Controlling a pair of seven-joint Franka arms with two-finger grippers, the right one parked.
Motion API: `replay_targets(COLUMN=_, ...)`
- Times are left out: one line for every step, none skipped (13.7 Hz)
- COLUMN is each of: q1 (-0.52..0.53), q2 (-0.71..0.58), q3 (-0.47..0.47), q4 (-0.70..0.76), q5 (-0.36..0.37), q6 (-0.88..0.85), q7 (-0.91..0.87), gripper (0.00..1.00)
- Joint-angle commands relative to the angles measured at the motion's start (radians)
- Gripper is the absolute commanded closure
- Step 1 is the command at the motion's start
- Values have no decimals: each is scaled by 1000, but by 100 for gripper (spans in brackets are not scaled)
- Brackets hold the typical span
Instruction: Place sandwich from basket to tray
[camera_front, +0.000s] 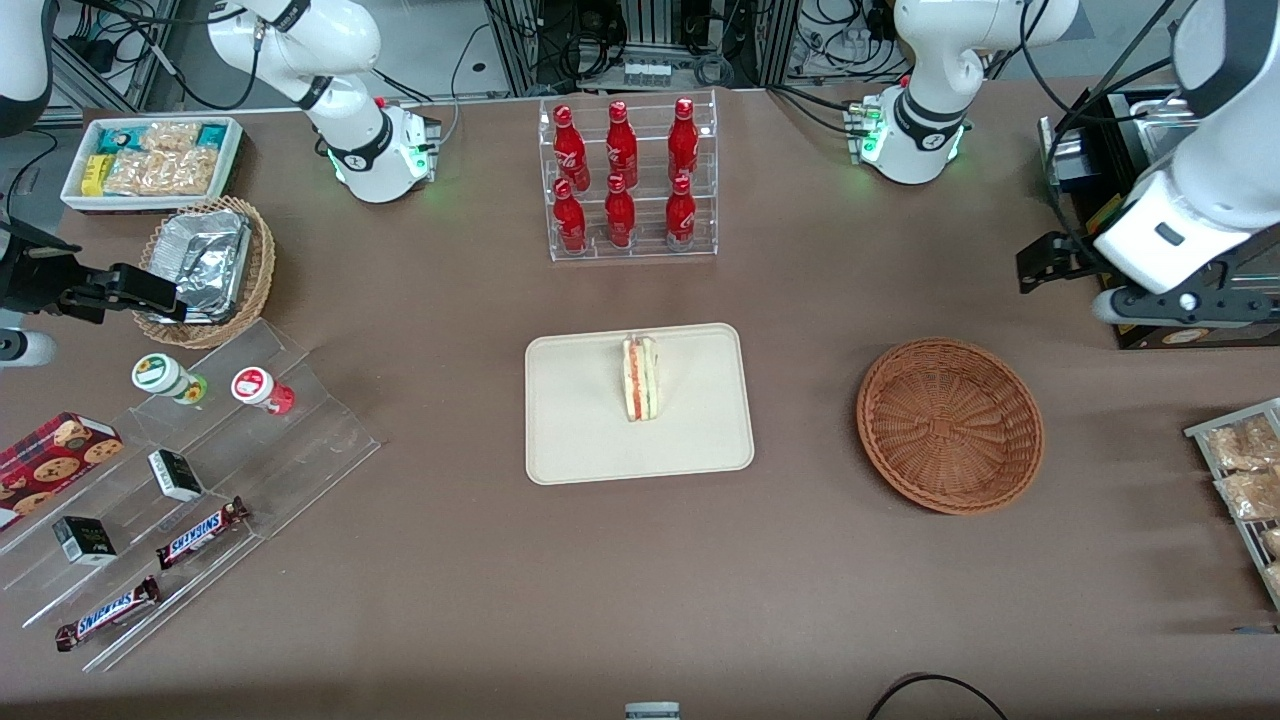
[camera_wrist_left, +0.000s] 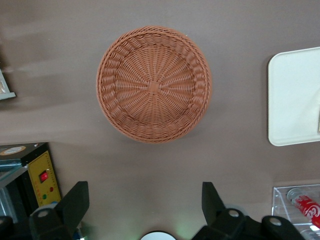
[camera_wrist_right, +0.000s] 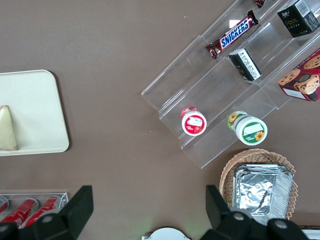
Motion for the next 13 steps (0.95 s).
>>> replay_targets(q1=14, q2=-20, q3=-12, q4=4, q5=-5, q6=10, q7=16, gripper=1)
replay_targets(q1=17, q2=-9, q3=-12, q4=19, q5=-4, q6=10, q7=16, gripper=1)
replay_targets(q1=20, q2=16, q3=-10, q4=53, q5=-5, q6=7, q7=17, gripper=1)
replay_targets(q1=40, q2=29, q3=-12, q4=71, q5=-8, q6=10, q7=25, gripper=1)
replay_targets(q1=45, q2=40, q3=-12, q4=82, q5=-21, q6=16, q7=27, gripper=1)
replay_targets(q1=45, q2=52, q3=-12, q4=99, q5=-27, q6=20, q7=27, gripper=1)
replay_targets(q1=45, q2=63, q3=-12, q4=122, q5=-22, q6=20, q7=28, gripper=1)
replay_targets(q1=43, q2=79, q3=-12, q4=139, q5=-10, q6=20, q7=27, gripper=1)
replay_targets(q1=42, q2=95, q3=-12, q4=168, q5=4, q6=12, q7=27, gripper=1)
replay_targets(q1=43, q2=97, q3=-12, q4=179, q5=24, q6=4, q7=28, gripper=1)
replay_targets(q1=43, q2=97, q3=-13, q4=179, q5=27, q6=3, q7=27, gripper=1)
replay_targets(q1=42, q2=97, q3=-13, q4=179, q5=25, q6=-2, q7=27, gripper=1)
replay_targets(q1=42, q2=97, q3=-13, q4=179, q5=24, q6=-2, q7=21, gripper=1)
